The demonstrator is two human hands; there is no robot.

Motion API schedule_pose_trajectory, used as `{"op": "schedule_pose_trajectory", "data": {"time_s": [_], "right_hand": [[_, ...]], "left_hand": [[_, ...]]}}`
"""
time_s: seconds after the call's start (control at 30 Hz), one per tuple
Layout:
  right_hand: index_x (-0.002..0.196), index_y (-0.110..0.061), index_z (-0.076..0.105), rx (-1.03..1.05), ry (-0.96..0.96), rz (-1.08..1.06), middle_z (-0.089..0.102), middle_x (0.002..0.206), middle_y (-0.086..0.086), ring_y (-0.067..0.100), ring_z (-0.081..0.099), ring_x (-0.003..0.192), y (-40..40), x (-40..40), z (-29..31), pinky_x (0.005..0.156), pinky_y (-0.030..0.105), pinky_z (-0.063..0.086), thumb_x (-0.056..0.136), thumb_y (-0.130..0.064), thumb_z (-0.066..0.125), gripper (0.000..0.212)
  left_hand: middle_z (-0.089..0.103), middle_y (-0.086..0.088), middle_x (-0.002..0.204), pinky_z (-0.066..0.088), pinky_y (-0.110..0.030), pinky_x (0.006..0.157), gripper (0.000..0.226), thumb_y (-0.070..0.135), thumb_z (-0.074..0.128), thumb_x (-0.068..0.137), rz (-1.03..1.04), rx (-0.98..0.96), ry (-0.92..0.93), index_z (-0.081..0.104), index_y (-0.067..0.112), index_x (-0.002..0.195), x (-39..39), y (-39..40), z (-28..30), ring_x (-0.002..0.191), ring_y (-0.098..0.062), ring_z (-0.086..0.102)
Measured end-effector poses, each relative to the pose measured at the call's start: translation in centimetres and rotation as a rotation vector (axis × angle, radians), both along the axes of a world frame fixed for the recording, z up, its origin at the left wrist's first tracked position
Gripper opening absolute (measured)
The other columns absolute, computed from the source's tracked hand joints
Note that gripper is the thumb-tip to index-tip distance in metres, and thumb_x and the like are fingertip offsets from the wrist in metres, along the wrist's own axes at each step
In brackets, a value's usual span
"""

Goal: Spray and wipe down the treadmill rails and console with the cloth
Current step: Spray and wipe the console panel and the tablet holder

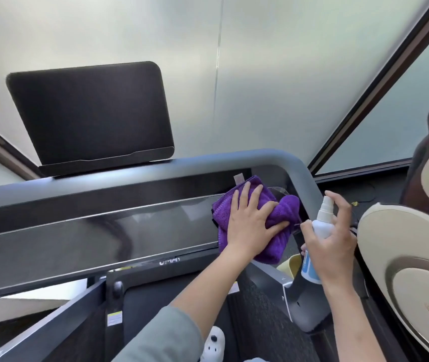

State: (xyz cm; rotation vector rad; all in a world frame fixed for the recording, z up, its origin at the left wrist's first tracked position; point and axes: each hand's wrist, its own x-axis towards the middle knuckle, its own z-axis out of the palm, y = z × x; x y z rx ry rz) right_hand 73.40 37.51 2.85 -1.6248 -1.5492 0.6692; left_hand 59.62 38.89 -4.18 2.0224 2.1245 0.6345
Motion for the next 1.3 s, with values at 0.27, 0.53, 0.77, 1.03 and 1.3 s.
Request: {"op": "schedule_pose_trajectory", "data": {"time_s": [0.27, 0.53, 0.77, 1.03, 1.3], "right_hand": [[0.129, -0.033, 0.041, 0.049, -0.06, -0.006, 0.063, 0.074, 0.013, 0.04, 0.06, 0.054, 0.5, -0.1, -0.1, 0.061, 0.053, 0.054, 0.084, -0.003, 0.061, 0.058], [0.133, -0.023, 0.045, 0.108, -0.097, 0.064, 0.06, 0.079, 0.008, 0.034, 0.055, 0.062, -0.4, -2.7, -0.3, 0.059, 0.034, 0.043, 0.083, -0.001, 0.065, 0.059], [0.129, -0.036, 0.042, 0.038, 0.012, -0.004, 0.065, 0.08, 0.01, 0.033, 0.062, 0.052, -0.6, -1.1, -0.6, 0.056, 0.05, 0.055, 0.086, -0.002, 0.06, 0.058], [0.129, -0.033, 0.041, 0.052, -0.004, 0.024, 0.064, 0.079, 0.012, 0.038, 0.062, 0.055, -0.6, -1.6, 0.4, 0.061, 0.055, 0.055, 0.086, -0.002, 0.06, 0.057], [0.129, -0.033, 0.042, 0.072, 0.0, 0.013, 0.062, 0.072, 0.01, 0.033, 0.062, 0.051, 0.0, -2.0, -0.2, 0.058, 0.05, 0.055, 0.084, -0.001, 0.061, 0.058]], "left_hand": [[0.023, -0.005, 0.153, 0.008, -0.048, 0.115, 0.055, 0.07, 0.047, 0.084, 0.023, -0.091, 0.071, 0.055, 0.036, 0.127, 1.1, 3.0, 1.1, 0.142, -0.031, 0.01], [0.042, -0.008, 0.145, 0.018, -0.045, 0.115, 0.05, 0.067, 0.053, 0.079, 0.18, 0.076, -0.049, 0.064, 0.031, 0.112, -1.9, -0.7, 0.1, 0.138, -0.031, 0.026], [0.021, -0.01, 0.153, 0.003, -0.052, 0.116, 0.055, 0.069, 0.041, 0.086, 0.157, -0.068, 0.067, 0.054, 0.035, 0.126, 1.2, 3.4, 0.6, 0.14, -0.036, 0.01], [0.029, -0.01, 0.153, 0.004, -0.046, 0.12, 0.05, 0.062, 0.055, 0.084, 0.088, 0.012, -0.061, 0.064, 0.029, 0.119, -1.5, 0.5, 0.6, 0.145, -0.033, 0.014], [0.023, -0.011, 0.154, 0.001, -0.049, 0.117, 0.055, 0.069, 0.042, 0.086, 0.186, -0.051, 0.052, 0.053, 0.038, 0.131, -0.8, 1.4, 0.5, 0.141, -0.034, 0.01]]}}
